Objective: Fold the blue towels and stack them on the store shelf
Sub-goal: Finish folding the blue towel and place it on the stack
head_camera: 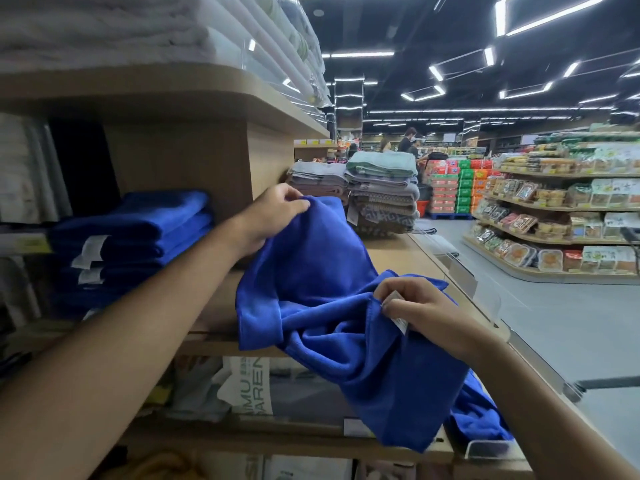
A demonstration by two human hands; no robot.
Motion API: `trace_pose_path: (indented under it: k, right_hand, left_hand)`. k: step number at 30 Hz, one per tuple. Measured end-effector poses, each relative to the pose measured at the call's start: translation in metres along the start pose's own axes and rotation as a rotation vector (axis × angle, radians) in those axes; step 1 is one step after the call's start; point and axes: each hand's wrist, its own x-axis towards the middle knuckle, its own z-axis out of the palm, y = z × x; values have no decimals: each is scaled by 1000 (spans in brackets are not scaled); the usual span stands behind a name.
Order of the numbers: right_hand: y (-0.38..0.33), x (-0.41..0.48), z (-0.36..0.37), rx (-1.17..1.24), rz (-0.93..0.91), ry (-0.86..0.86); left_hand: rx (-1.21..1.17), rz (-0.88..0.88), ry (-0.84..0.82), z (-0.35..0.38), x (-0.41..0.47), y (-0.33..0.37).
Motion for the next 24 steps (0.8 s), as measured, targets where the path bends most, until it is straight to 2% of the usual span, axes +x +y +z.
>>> trace_pose_path:
  k: [3, 4, 7, 8, 10, 12, 14, 19, 21, 24]
  right_hand:
    - [-1, -1, 1, 69, -17, 1]
    - [-1, -2, 0, 89, -19, 5]
    - [-1, -3, -3, 124, -19, 4]
    - [-1, -4, -4, 113, -20, 0]
    - [0, -4, -3, 75, -13, 5]
    - [1, -3, -4, 93, -3, 19]
    - [2, -4, -4, 132, 1, 19]
    - [3, -4, -3, 134, -37, 64]
    - [5, -3, -2, 111, -39, 95]
    - [7, -1, -2, 128, -26, 131]
  left_hand:
    - [-321, -97, -94, 6, -33, 19]
    - [-357, -146, -134, 11, -43, 21]
    - [-237, -352, -254, 25, -76, 17]
    - [-217, -350, -302, 31, -83, 12]
    - [-153, -210, -322, 43, -94, 6]
    - [-63, -69, -253, 54, -100, 2]
    - [-71, 26, -228, 58, -102, -1]
    - [13, 257, -414, 57, -113, -1]
    - [-2, 283, -333, 60, -112, -3]
    - [-142, 177, -121, 69, -107, -4]
